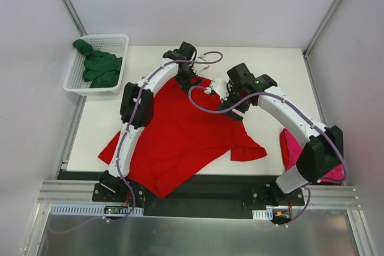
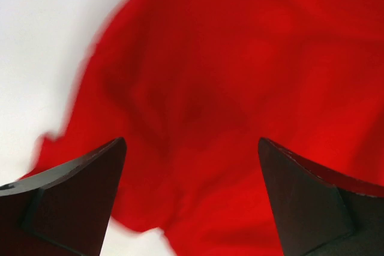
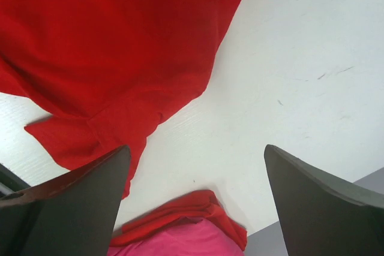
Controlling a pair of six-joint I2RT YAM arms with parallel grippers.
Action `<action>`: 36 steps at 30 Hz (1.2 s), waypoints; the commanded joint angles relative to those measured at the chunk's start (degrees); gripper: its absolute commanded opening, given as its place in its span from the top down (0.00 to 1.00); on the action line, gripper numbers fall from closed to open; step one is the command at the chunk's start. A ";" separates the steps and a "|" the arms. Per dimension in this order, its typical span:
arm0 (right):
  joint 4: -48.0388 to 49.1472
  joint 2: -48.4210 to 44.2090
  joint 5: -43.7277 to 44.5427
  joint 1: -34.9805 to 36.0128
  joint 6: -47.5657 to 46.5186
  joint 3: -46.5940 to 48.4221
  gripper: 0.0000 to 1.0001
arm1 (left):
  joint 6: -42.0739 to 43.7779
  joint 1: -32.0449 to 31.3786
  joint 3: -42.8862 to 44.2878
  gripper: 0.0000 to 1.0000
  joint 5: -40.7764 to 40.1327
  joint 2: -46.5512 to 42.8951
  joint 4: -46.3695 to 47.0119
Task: Fold and stack the t-shirts
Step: Flatten out the tshirt
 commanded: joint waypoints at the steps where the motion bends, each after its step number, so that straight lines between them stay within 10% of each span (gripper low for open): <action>1: -0.89 -7.02 -1.25 0.38 -2.34 2.52 0.04 | -5.87 -3.42 10.13 0.08 10.70 9.51 -9.90; 13: -11.87 -13.00 -4.07 0.91 0.03 5.77 0.04 | 3.16 -5.97 17.62 0.07 11.51 16.12 -6.05; 25: -15.66 -14.41 -3.99 2.49 -0.50 5.70 0.04 | 29.46 -12.83 19.89 0.13 -8.44 18.67 19.80; 29: -12.40 -14.32 2.70 2.84 -2.34 1.91 0.04 | 25.86 -11.78 15.79 0.10 -17.48 6.77 23.14; 36: -15.83 -14.41 2.62 2.93 -5.77 -2.22 0.04 | 16.21 -10.28 -25.08 0.01 -28.50 -29.82 15.04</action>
